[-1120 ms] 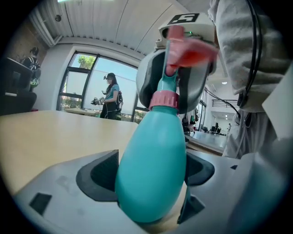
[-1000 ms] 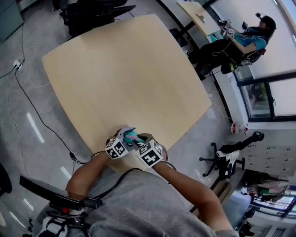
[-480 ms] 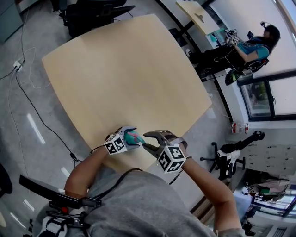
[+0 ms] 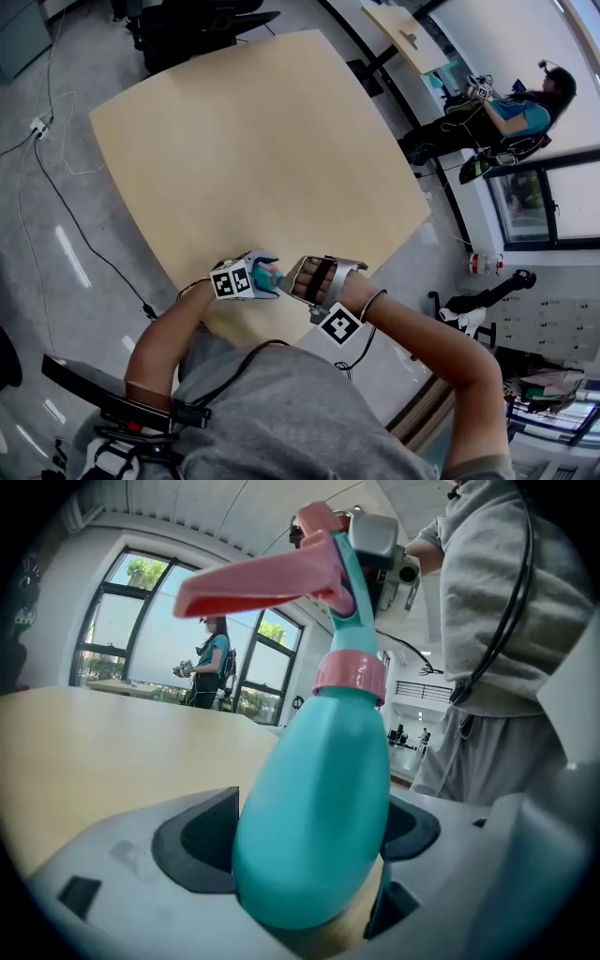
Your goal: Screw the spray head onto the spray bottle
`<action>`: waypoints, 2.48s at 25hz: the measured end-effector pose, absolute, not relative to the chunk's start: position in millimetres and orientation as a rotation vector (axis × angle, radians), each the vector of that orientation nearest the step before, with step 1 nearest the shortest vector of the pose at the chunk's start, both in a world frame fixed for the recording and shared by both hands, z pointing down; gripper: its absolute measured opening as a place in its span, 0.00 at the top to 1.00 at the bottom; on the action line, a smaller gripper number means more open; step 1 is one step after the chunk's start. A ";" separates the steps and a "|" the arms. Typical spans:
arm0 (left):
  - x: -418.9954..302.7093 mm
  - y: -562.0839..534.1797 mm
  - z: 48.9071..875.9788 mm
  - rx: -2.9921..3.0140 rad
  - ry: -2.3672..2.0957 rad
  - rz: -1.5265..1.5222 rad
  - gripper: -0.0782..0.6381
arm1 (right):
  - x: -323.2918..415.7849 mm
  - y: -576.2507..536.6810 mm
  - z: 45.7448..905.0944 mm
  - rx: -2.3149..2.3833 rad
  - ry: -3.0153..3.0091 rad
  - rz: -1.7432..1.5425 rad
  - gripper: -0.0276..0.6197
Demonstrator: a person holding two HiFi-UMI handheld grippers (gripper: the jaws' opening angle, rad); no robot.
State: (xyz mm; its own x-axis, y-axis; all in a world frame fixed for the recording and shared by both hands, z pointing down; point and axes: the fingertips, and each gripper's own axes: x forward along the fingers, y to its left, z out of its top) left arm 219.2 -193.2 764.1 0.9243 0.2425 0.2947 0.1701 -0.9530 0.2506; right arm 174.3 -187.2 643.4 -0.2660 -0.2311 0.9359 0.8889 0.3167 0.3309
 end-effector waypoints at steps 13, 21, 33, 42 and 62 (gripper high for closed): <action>224.3 -182.2 761.0 2.862 0.409 0.494 0.34 | 179.4 -173.4 669.0 -0.837 -1.340 -1.225 0.64; 223.9 -181.5 762.3 2.873 0.357 0.463 0.34 | 160.2 -176.7 663.2 -0.518 -1.605 -0.679 0.65; 226.5 -187.8 763.8 2.942 0.030 0.445 0.34 | 161.2 -190.7 663.8 0.125 -1.699 -0.004 0.68; 225.0 -191.3 776.4 2.946 -0.017 0.491 0.34 | 154.8 -195.4 672.3 0.195 -1.661 -0.008 0.68; 142.5 -181.1 725.1 2.959 -0.162 0.474 0.26 | 136.1 -193.0 623.0 0.391 -1.908 -0.083 0.68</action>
